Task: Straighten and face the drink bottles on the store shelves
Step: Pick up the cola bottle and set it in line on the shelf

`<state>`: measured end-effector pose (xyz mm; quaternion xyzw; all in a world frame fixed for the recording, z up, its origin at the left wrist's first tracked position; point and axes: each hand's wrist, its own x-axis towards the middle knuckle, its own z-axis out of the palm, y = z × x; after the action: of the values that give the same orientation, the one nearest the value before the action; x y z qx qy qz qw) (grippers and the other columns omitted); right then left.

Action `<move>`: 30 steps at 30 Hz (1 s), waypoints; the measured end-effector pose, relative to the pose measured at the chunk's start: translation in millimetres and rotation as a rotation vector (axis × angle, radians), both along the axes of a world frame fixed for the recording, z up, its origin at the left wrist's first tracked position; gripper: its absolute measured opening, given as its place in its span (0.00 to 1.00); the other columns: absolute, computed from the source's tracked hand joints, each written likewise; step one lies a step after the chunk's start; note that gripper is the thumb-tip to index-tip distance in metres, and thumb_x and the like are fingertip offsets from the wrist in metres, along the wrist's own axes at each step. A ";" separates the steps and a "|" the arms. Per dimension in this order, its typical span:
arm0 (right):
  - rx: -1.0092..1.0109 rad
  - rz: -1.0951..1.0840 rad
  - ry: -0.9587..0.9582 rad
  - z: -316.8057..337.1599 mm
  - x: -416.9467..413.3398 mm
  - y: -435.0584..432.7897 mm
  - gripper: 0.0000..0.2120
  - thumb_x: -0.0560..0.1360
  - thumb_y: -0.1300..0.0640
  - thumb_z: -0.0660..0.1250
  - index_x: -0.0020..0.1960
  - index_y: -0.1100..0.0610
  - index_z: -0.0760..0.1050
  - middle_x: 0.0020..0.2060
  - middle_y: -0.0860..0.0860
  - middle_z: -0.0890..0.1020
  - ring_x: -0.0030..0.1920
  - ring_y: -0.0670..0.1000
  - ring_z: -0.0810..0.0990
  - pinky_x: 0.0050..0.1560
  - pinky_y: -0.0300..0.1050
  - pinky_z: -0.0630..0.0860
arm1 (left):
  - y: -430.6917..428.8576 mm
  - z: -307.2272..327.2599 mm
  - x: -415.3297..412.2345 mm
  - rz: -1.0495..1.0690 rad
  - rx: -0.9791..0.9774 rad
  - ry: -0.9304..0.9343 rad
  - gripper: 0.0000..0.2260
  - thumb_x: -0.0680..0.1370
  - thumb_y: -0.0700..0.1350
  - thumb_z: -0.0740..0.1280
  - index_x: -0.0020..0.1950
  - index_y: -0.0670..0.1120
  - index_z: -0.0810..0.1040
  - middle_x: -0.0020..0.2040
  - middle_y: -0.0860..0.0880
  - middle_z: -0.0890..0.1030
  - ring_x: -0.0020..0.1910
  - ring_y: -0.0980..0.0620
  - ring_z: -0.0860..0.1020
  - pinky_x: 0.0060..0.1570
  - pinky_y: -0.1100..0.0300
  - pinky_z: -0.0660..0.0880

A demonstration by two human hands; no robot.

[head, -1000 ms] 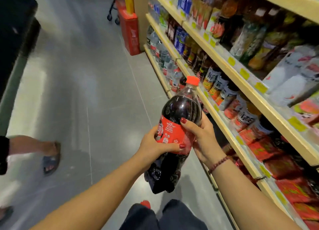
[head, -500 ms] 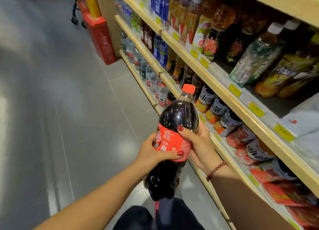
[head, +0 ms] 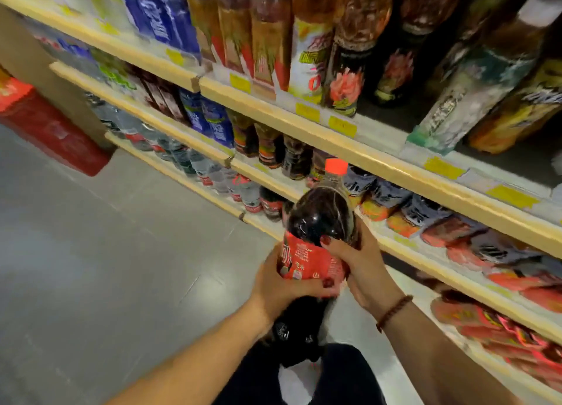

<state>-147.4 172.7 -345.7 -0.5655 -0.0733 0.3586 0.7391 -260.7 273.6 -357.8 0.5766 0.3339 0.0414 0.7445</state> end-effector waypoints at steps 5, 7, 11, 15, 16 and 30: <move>-0.028 -0.110 0.009 -53.3 -5.6 25.5 0.35 0.57 0.54 0.79 0.64 0.48 0.74 0.57 0.53 0.83 0.58 0.56 0.81 0.51 0.52 0.81 | 44.3 -56.2 3.6 -0.182 0.026 0.059 0.31 0.55 0.45 0.83 0.56 0.53 0.78 0.50 0.50 0.85 0.49 0.51 0.84 0.45 0.60 0.79; -0.036 -0.140 -0.014 -83.9 -6.5 31.3 0.36 0.56 0.54 0.79 0.63 0.47 0.74 0.57 0.52 0.83 0.58 0.55 0.81 0.51 0.51 0.80 | 53.9 -87.3 5.7 -0.213 0.049 0.068 0.34 0.52 0.49 0.83 0.56 0.54 0.77 0.50 0.51 0.85 0.49 0.53 0.83 0.44 0.62 0.79; -0.059 -0.138 -0.112 -158.2 -1.2 41.3 0.41 0.55 0.54 0.79 0.67 0.51 0.72 0.60 0.53 0.81 0.61 0.55 0.79 0.57 0.57 0.78 | 65.9 -166.0 15.8 -0.224 0.098 0.047 0.33 0.49 0.53 0.83 0.53 0.59 0.79 0.49 0.52 0.85 0.48 0.54 0.83 0.43 0.62 0.79; -0.053 -0.160 -0.179 -238.9 5.0 50.8 0.42 0.55 0.55 0.80 0.68 0.50 0.71 0.60 0.52 0.81 0.60 0.54 0.80 0.56 0.55 0.79 | 79.7 -249.3 27.9 -0.293 0.127 -0.027 0.31 0.51 0.51 0.83 0.52 0.60 0.79 0.50 0.52 0.85 0.49 0.53 0.83 0.43 0.64 0.79; -0.052 -0.174 -0.193 -258.6 6.4 53.1 0.40 0.56 0.56 0.79 0.67 0.49 0.72 0.60 0.52 0.81 0.60 0.54 0.80 0.56 0.55 0.79 | 83.6 -270.7 30.7 -0.305 0.123 -0.046 0.31 0.52 0.50 0.84 0.53 0.59 0.79 0.50 0.51 0.85 0.49 0.53 0.83 0.43 0.64 0.79; 0.092 -0.351 -0.378 -435.8 21.1 69.2 0.37 0.57 0.58 0.79 0.64 0.56 0.74 0.56 0.57 0.83 0.56 0.56 0.82 0.53 0.53 0.80 | 123.2 -459.4 83.3 -0.502 0.220 -0.282 0.30 0.51 0.49 0.83 0.50 0.62 0.79 0.48 0.55 0.85 0.49 0.56 0.83 0.46 0.63 0.79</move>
<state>-126.3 241.8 -781.6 -0.5923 -0.1271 0.1089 0.7881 -177.3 396.8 -817.3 0.7069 0.0678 -0.0282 0.7035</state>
